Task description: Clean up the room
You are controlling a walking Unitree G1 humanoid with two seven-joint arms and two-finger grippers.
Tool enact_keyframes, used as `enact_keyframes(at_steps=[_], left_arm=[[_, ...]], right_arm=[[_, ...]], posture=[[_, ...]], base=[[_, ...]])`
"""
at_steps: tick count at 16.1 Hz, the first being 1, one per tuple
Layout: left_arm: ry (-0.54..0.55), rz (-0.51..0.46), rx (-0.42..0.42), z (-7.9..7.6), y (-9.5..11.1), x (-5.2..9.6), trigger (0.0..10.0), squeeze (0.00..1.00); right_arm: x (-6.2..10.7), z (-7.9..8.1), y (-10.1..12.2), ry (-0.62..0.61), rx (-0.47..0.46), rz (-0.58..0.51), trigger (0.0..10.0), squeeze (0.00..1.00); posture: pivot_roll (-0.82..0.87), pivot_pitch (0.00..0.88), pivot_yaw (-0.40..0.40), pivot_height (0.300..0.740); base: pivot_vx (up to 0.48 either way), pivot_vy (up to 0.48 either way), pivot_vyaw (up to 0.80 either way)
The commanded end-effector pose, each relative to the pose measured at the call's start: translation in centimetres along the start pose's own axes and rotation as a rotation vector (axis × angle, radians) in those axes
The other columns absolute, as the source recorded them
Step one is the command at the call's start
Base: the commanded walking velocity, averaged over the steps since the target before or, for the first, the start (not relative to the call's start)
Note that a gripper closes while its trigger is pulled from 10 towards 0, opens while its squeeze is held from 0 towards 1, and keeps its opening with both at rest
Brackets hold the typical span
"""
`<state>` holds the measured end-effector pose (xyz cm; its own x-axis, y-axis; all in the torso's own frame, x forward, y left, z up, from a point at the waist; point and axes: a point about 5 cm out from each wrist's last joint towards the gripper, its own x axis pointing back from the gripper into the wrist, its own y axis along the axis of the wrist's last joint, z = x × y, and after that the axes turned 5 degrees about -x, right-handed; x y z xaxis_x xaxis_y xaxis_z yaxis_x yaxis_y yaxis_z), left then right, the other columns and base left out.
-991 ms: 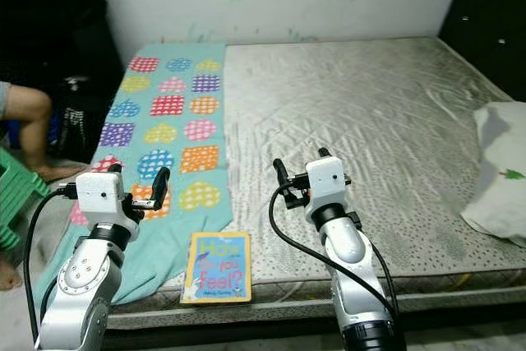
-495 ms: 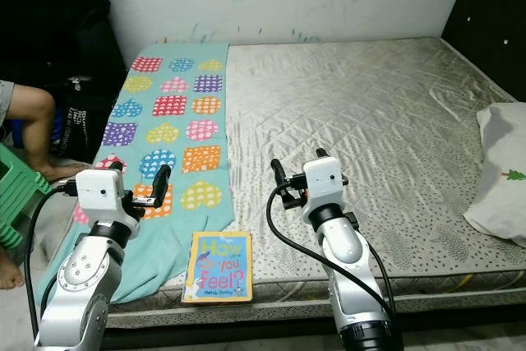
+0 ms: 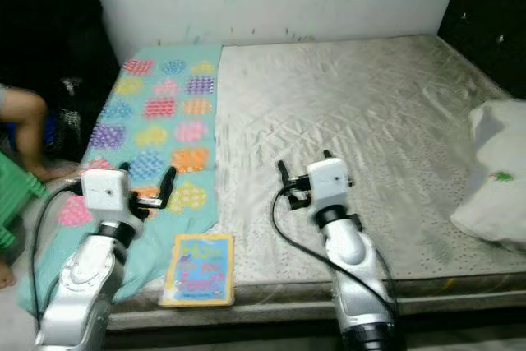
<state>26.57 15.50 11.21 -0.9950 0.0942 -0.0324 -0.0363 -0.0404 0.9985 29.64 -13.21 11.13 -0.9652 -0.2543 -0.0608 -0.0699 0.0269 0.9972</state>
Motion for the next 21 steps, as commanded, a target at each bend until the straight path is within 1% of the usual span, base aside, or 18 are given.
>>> enact_keyframes(at_steps=[1, 16, 17, 19, 21], left_arm=[[0.003, -0.005, 0.003, -0.01, 0.26, 0.0, 10.0, 0.0], [-0.003, -0.006, 0.013, -0.47, 0.24, -0.12, 10.0, 0.0], [0.002, -0.013, 0.023, -0.47, 0.27, -0.12, 10.0, 0.0], [-0.008, -0.045, -0.002, -0.47, 0.58, -0.19, 10.0, 0.0], [-0.014, -0.049, 0.009, -0.51, 0.65, -0.23, 10.0, 0.0]], right_arm=[[-0.03, 0.06, 0.24, 0.003, 0.006, -0.003, 10.0, 0.0], [0.06, 0.09, 0.28, 0.015, 0.025, 0.0, 10.0, 0.0], [0.06, 0.09, 0.29, 0.016, 0.027, 0.001, 10.0, 0.0], [0.0, 0.12, 0.28, 0.02, 0.03, 0.0, 10.0, 0.0], [-0.06, 0.22, 0.33, 0.025, 0.037, -0.004, 10.0, 0.0]], posture=[[-0.12, 0.0, 0.058, 0.74], [-0.13, 0.0, 0.052, 0.74], [-0.13, 0.0, 0.052, 0.74], [-0.13, 0.0, 0.053, 0.74], [-0.13, 0.0, 0.055, 0.74]], base=[[0.0, -0.345, 0.0], [0.0, -0.346, 0.0], [0.0, 0.0, 0.0], [0.0, 0.0, 0.0], [0.0, 0.0, 0.0]])
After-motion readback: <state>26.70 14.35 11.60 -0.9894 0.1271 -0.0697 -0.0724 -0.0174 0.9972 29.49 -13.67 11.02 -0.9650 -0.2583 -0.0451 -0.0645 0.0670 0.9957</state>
